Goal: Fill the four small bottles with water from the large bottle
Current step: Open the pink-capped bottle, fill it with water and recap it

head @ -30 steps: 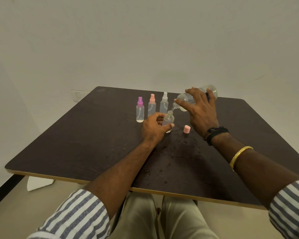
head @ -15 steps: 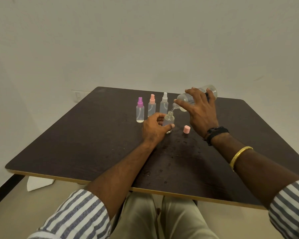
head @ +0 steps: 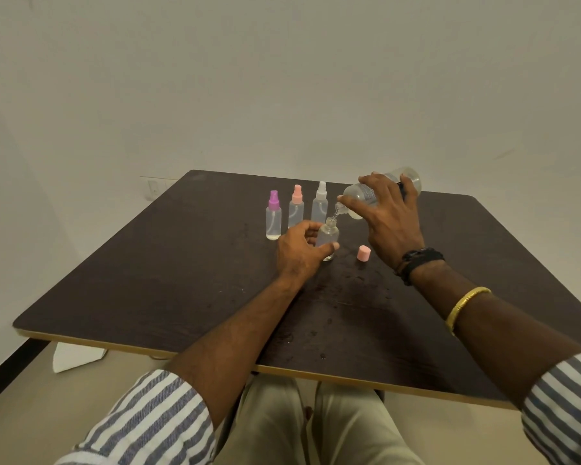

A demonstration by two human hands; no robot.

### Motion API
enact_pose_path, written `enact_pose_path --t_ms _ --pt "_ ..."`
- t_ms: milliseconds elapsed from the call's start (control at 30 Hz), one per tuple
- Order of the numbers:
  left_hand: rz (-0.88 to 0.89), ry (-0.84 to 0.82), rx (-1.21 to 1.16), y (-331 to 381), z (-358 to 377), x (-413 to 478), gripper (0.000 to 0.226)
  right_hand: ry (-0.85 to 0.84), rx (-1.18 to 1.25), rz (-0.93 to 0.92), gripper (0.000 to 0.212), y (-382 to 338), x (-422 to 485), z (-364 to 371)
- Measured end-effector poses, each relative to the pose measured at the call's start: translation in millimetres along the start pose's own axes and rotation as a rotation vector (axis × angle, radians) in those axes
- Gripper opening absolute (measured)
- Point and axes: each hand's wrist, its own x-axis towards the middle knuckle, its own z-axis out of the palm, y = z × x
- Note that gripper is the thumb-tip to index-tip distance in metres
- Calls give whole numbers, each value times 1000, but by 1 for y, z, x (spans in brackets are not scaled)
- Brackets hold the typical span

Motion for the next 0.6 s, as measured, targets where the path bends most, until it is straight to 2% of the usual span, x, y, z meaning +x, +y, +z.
enact_pose_path --t_ms 400,600 --pt "12 8 -10 5 1 -1 51 -72 76 25 78 -1 -5 1" --pt "18 8 -17 7 1 1 49 -158 349 155 71 3 -7 7"
